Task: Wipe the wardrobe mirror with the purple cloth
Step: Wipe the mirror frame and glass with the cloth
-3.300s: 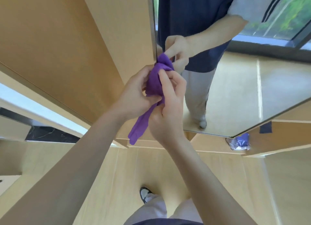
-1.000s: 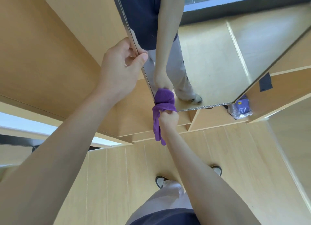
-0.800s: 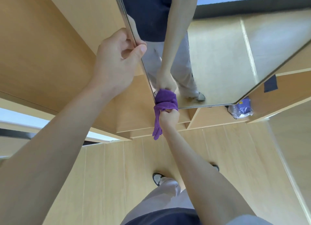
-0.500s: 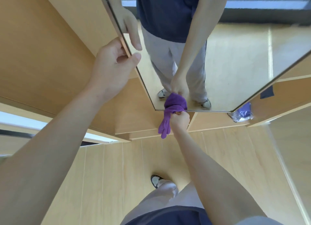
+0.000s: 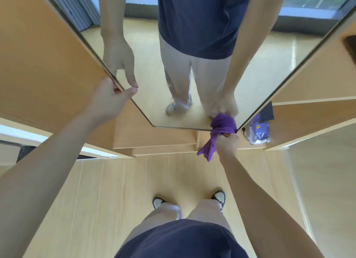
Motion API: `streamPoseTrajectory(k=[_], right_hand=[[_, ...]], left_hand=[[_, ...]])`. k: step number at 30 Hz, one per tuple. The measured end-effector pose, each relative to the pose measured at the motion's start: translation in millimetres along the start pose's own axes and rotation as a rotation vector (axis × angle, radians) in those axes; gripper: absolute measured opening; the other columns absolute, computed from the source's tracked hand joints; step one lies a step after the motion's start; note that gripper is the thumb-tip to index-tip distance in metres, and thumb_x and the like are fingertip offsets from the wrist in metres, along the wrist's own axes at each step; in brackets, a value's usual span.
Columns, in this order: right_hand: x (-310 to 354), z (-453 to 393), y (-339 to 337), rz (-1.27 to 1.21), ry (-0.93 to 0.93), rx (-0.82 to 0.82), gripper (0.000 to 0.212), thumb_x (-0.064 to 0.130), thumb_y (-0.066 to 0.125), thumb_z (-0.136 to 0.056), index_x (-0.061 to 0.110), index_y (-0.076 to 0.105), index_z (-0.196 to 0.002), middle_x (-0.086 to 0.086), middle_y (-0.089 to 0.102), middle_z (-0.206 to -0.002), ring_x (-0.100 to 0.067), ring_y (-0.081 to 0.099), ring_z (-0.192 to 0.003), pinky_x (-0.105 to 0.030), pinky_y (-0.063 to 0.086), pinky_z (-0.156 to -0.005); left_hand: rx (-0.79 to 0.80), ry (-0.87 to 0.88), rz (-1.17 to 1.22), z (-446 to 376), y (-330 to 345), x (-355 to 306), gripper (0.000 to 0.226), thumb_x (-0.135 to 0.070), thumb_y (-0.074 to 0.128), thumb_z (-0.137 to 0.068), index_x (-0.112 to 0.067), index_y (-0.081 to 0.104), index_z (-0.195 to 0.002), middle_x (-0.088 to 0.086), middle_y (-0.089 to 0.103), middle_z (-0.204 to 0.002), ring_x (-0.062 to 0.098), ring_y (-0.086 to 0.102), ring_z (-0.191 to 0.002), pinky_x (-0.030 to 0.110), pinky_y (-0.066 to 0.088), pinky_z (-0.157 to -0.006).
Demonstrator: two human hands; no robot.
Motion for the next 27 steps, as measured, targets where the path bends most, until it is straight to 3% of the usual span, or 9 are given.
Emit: streamPoseTrajectory(k=[2,4,6,9,11,15,19,23,27], right_hand=[[-3.8,-9.7,-9.4,0.011,-0.017,-0.019,0.013,0.008,0.053,-0.085,0.000,0.063,-0.083,-0.007,0.058,-0.052,-0.028,0.054,-0.055,-0.028,0.050,-0.051],[-1.5,-15.0,-19.4,0.010,-0.048,-0.047,0.010,0.006,0.056,-0.083,0.007,0.066,-0.079,-0.006,0.060,-0.069,-0.029,0.055,-0.069,-0.029,0.044,-0.056],[6.7,-13.4,-33.9,0.024,-0.077,-0.074,0.013,0.004,0.056,-0.086,0.011,0.066,-0.080,-0.006,0.061,-0.077,-0.029,0.055,-0.075,-0.031,0.039,-0.062],[14.1,-19.9,-48.2,0.095,-0.112,-0.086,0.019,0.002,0.049,-0.090,0.001,0.068,-0.092,-0.015,0.065,-0.088,-0.032,0.058,-0.083,-0.034,0.042,-0.071],[17.3,-23.1,-48.6,0.139,-0.130,-0.072,0.024,0.003,0.046,-0.088,-0.002,0.069,-0.094,-0.022,0.069,-0.093,-0.038,0.064,-0.090,-0.039,0.050,-0.076],[43.9,-9.4,-59.9,0.123,-0.220,-0.102,0.013,0.004,0.050,-0.085,0.007,0.061,-0.079,-0.012,0.063,-0.079,-0.034,0.060,-0.079,-0.032,0.041,-0.067],[90.1,27.1,-74.6,0.097,-0.377,-0.127,0.021,0.016,0.051,-0.079,0.019,0.048,-0.058,0.002,0.049,-0.059,-0.019,0.043,-0.056,-0.027,0.029,-0.051],[134.6,76.9,-72.9,0.077,-0.603,-0.143,0.035,0.011,0.055,-0.083,0.023,0.041,-0.053,0.009,0.039,-0.050,-0.010,0.034,-0.048,-0.026,0.025,-0.049],[173.7,127.6,-31.3,0.065,-0.852,-0.051,0.035,0.009,0.059,-0.082,0.023,0.047,-0.052,0.010,0.044,-0.043,-0.007,0.042,-0.047,-0.020,0.028,-0.049]], left_hand=[[0.006,-0.013,-0.056,6.2,0.6,-5.4,0.039,-0.031,0.064,-0.097,-0.026,0.045,-0.064,0.000,0.039,-0.061,0.019,0.034,-0.057,0.032,0.027,-0.052],[0.007,-0.013,-0.098,11.6,0.7,-7.6,0.041,-0.034,0.061,-0.098,-0.027,0.046,-0.061,0.004,0.043,-0.060,0.020,0.036,-0.057,0.026,0.027,-0.050],[-0.003,-0.012,-0.114,16.1,-0.2,-7.9,0.036,-0.039,0.060,-0.098,-0.028,0.051,-0.065,0.019,0.058,-0.071,0.025,0.047,-0.065,0.029,0.030,-0.055],[-0.041,-0.017,-0.105,21.7,-1.7,-6.6,0.033,-0.042,0.060,-0.097,-0.029,0.054,-0.068,0.029,0.068,-0.091,0.042,0.059,-0.079,0.033,0.032,-0.058],[-0.048,-0.045,-0.085,22.0,-1.4,1.4,0.037,-0.046,0.061,-0.096,-0.023,0.052,-0.067,0.031,0.067,-0.089,0.036,0.060,-0.076,0.034,0.033,-0.060],[-0.028,-0.077,-0.049,24.9,0.4,11.8,0.048,-0.048,0.063,-0.094,-0.018,0.046,-0.060,0.023,0.054,-0.067,0.026,0.057,-0.072,0.033,0.032,-0.059],[-0.036,-0.088,-0.032,33.2,4.2,9.5,0.048,-0.038,0.062,-0.097,-0.026,0.043,-0.055,0.009,0.046,-0.059,0.036,0.064,-0.078,0.032,0.027,-0.053],[-0.034,-0.054,-0.038,33.2,4.7,7.5,0.040,-0.041,0.060,-0.097,-0.023,0.048,-0.065,0.027,0.060,-0.077,0.044,0.065,-0.084,0.033,0.032,-0.055],[0.081,-0.082,0.005,26.2,7.6,20.3,0.024,-0.025,0.061,-0.096,-0.004,0.059,-0.086,0.014,0.058,-0.080,0.028,0.053,-0.073,0.033,0.038,-0.063]])
Point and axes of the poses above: each hand's wrist, its own z-axis away from the middle knuckle, its own y-axis out of the palm, x = y × z, the point moved 8 cm from there along -z, towards the middle knuckle
